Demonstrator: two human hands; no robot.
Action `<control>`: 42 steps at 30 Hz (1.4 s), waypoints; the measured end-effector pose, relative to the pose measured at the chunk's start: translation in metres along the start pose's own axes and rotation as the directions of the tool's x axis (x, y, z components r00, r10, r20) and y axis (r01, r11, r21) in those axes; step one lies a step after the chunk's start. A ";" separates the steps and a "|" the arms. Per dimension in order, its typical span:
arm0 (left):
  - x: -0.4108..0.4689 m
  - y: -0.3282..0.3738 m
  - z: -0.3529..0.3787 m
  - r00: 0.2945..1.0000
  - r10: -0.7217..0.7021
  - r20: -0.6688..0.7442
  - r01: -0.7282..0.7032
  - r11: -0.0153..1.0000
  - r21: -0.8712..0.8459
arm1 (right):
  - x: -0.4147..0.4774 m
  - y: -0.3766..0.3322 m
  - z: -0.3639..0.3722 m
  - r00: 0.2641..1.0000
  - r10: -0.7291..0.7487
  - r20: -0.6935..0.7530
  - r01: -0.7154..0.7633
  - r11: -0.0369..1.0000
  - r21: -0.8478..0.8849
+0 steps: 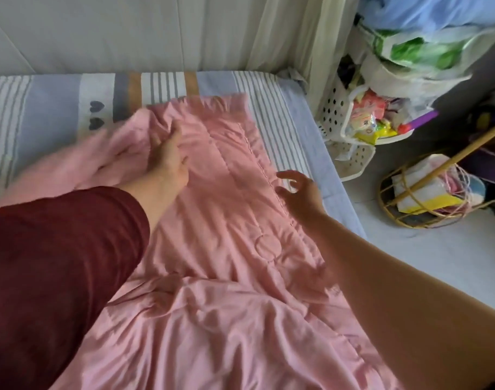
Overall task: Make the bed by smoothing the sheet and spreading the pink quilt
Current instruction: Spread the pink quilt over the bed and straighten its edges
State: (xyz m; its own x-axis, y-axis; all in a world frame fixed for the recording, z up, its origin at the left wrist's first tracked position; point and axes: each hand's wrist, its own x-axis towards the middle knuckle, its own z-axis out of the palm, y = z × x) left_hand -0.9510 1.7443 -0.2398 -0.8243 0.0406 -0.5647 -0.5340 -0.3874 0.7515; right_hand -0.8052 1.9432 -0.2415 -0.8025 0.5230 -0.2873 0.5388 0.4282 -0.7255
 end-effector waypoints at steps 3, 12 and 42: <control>-0.023 -0.041 0.028 0.965 0.218 0.148 -0.261 0.721 0.642 | 0.011 0.018 -0.022 0.957 0.274 -0.096 -0.286 0.945 -0.159; -0.040 -0.146 0.078 0.915 -0.003 0.404 -0.397 0.177 0.901 | 0.000 0.059 -0.038 0.782 0.493 0.381 -0.473 0.868 -0.152; 0.050 -0.145 0.176 0.816 -0.269 0.511 -0.277 0.593 0.756 | 0.106 0.072 -0.040 0.945 0.233 -0.229 -0.322 0.777 -0.541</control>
State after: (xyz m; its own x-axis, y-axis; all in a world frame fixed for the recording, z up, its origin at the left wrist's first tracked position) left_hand -0.9483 1.9649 -0.3171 -0.6253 0.6081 -0.4891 -0.2305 0.4549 0.8602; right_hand -0.8415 2.0591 -0.2990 -0.5743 0.7627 -0.2975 0.8160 0.5627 -0.1324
